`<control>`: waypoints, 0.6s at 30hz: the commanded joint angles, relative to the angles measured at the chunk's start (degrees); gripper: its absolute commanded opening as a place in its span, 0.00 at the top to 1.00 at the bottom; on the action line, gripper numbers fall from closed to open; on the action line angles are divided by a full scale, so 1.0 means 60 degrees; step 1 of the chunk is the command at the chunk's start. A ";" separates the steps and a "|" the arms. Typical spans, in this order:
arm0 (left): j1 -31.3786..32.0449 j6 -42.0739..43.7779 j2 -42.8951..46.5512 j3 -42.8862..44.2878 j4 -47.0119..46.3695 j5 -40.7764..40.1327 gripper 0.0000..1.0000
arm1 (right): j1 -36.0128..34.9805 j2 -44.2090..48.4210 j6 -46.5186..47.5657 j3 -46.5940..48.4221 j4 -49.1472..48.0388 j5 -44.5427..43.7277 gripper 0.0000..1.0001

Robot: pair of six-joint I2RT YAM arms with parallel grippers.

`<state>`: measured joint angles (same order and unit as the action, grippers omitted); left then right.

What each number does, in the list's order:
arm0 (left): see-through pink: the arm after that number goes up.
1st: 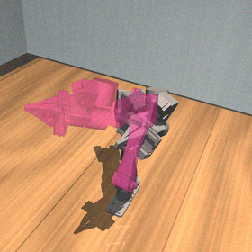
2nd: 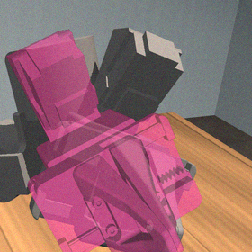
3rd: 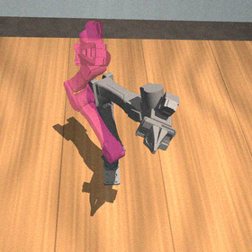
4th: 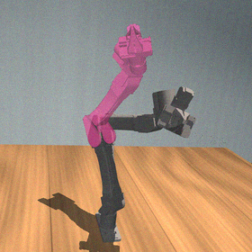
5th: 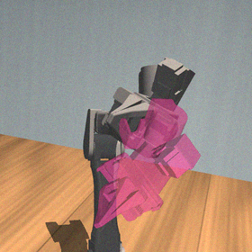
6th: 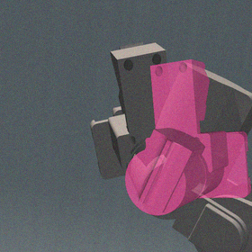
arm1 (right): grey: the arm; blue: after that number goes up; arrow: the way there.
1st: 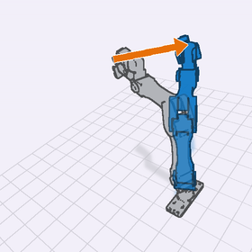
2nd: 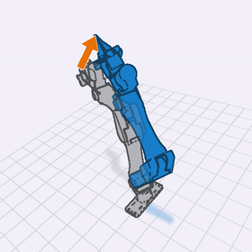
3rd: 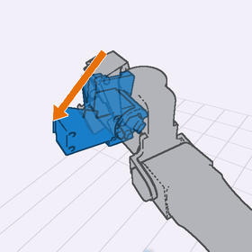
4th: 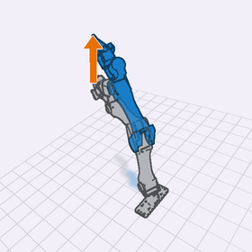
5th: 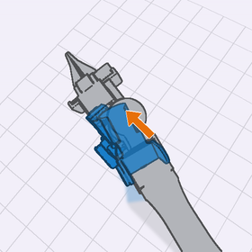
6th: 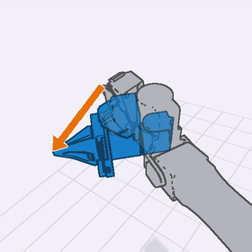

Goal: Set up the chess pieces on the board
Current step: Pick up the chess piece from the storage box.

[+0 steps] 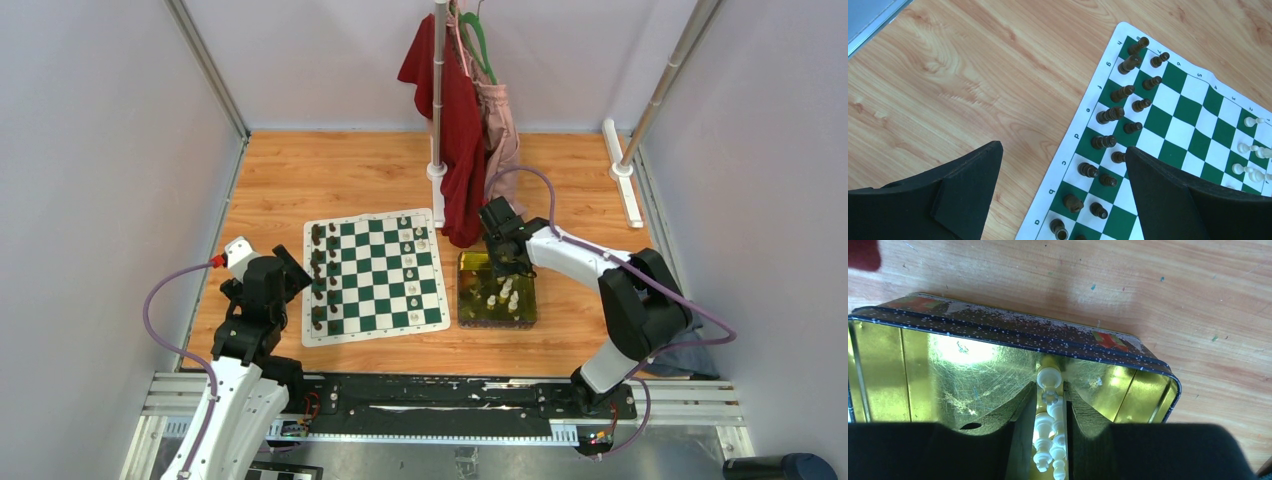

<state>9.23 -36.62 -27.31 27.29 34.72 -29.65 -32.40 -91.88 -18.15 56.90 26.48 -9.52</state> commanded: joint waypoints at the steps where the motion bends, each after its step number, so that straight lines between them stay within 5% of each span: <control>1: 0.0058 0.0054 -0.0033 -0.0038 -0.0147 -0.0097 0.00 | 0.0156 0.0154 -0.0058 -0.0180 0.0069 0.0044 0.71; 10: 0.0058 0.0054 -0.0017 -0.0037 -0.0123 -0.0071 0.00 | 0.0169 0.0219 -0.0029 -0.0097 0.0091 0.0078 0.95; 18: 0.0058 -0.0001 0.0036 -0.0049 -0.0095 -0.0110 0.00 | 0.0136 0.0577 0.0132 0.0229 0.0391 0.0103 1.00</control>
<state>9.23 -36.62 -27.31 27.29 34.72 -29.65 -32.34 -91.13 -18.20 56.62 26.74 -9.06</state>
